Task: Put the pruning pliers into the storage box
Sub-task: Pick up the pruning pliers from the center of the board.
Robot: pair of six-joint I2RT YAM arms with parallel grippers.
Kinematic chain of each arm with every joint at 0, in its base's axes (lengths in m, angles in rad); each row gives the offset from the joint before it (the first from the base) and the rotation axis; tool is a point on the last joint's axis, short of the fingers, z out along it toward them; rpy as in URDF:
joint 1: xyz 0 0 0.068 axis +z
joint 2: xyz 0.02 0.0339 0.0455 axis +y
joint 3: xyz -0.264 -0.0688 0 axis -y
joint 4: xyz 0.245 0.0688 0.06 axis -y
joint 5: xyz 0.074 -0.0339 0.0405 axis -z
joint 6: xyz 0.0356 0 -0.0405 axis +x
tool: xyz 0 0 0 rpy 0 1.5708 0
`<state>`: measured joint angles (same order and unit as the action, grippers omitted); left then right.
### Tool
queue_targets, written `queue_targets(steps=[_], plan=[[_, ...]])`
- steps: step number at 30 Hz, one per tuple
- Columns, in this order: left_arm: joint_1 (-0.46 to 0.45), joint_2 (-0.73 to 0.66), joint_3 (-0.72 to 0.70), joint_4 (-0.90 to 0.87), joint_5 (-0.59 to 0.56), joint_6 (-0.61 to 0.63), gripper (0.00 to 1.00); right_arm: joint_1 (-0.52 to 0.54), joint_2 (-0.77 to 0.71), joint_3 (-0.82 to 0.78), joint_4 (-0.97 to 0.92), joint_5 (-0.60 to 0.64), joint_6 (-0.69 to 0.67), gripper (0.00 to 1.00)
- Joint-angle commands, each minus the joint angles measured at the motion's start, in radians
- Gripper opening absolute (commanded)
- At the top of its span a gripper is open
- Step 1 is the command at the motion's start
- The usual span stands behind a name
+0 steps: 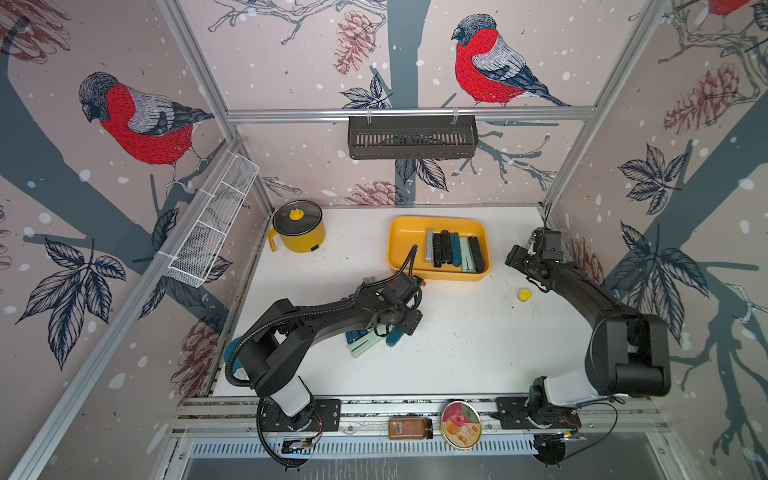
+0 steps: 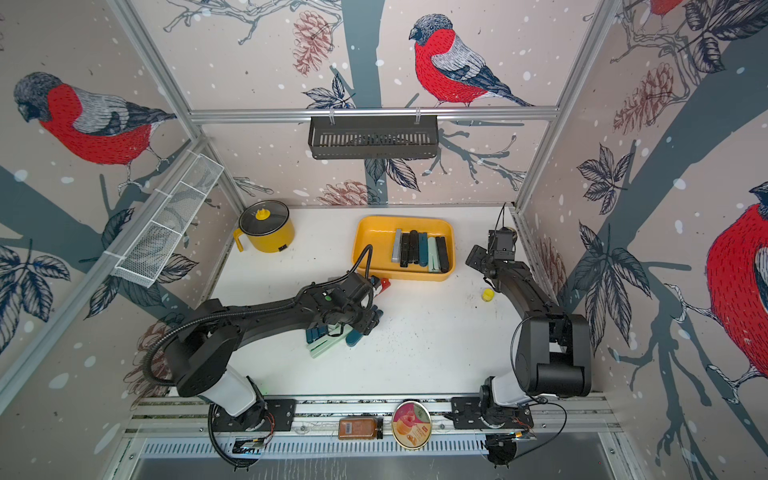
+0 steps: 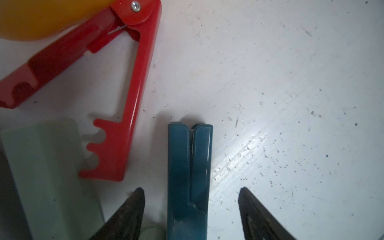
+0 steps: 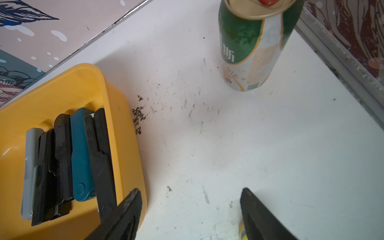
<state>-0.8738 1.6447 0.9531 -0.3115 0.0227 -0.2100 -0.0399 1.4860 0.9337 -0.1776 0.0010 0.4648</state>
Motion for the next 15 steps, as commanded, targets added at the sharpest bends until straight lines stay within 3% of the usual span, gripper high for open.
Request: queue_targets(steps=[1, 15], plan=[[-0.021, 0.028, 0.025, -0.029, -0.019, 0.033, 0.71, 0.001, -0.002, 0.004, 0.014, 0.014, -0.011, 0.76], [-0.027, 0.115, 0.034, -0.054, -0.053, 0.039, 0.59, -0.001, -0.019, -0.012, 0.017, 0.043, -0.014, 0.77]])
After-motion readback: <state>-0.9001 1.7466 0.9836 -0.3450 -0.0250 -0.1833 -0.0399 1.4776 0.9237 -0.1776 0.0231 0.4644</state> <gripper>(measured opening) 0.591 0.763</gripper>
